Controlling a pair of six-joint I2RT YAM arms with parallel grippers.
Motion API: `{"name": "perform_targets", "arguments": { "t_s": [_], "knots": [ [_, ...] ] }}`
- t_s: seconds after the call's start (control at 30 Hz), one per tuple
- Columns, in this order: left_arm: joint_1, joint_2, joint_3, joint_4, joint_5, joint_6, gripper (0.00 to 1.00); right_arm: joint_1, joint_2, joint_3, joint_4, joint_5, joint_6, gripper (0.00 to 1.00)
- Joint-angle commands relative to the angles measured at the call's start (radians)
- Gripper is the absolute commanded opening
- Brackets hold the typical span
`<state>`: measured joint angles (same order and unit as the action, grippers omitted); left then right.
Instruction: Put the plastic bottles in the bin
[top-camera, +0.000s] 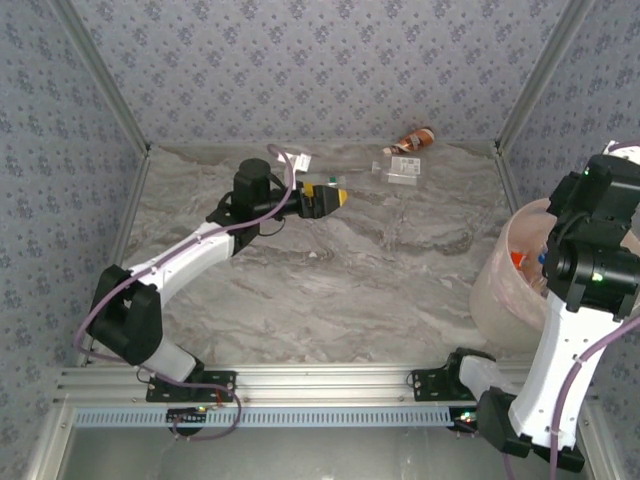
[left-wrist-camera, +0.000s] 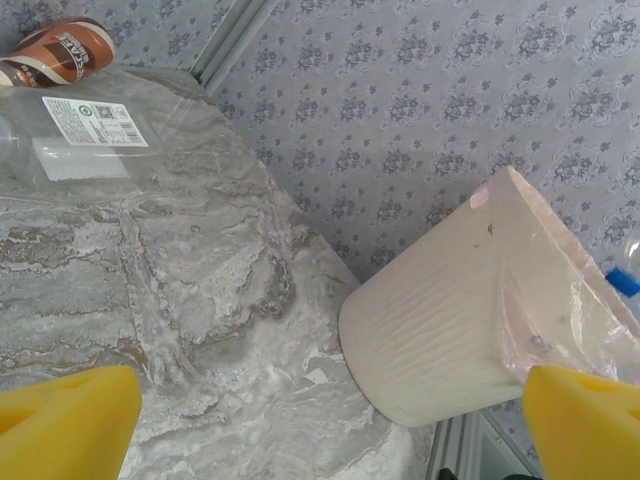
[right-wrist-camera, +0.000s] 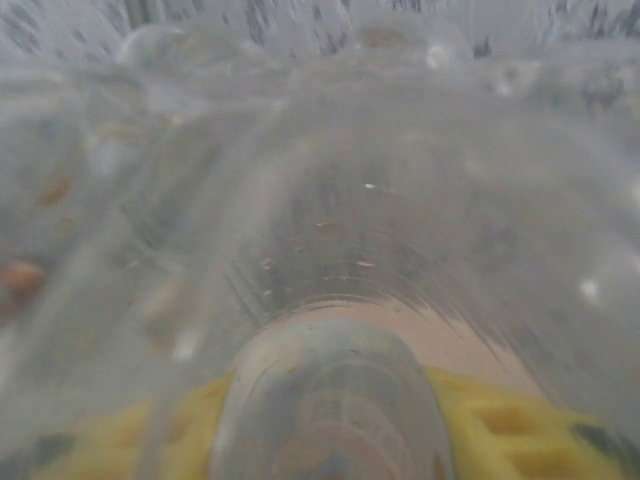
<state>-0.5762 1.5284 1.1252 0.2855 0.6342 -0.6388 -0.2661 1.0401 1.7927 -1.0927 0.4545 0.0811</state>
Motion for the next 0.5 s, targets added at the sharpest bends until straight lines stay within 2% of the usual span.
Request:
{"name": "perform_targets", "arguments": {
  "t_s": [0.0, 0.17, 0.23, 0.37, 0.47],
  "knots": [
    [-0.001, 0.036, 0.049, -0.003, 0.013, -0.024, 0.98, -0.037, 0.002, -0.06, -0.122, 0.05, -0.011, 0.47],
    [0.001, 0.073, 0.083, -0.014, 0.042, -0.042, 0.98, -0.084, 0.033, -0.148, -0.169, 0.033, -0.003, 0.52],
    [-0.001, 0.08, 0.085, -0.008, 0.046, -0.053, 0.98, -0.102, 0.061, -0.16, -0.198, 0.062, 0.013, 0.61],
    [0.0, 0.079, 0.083, -0.005, 0.042, -0.061, 0.98, -0.119, 0.12, -0.143, -0.236, 0.068, 0.034, 0.88],
    [0.0, 0.078, 0.08, -0.006, 0.036, -0.064, 0.98, -0.115, 0.129, -0.117, -0.233, 0.056, 0.039, 0.94]
  ]
}}
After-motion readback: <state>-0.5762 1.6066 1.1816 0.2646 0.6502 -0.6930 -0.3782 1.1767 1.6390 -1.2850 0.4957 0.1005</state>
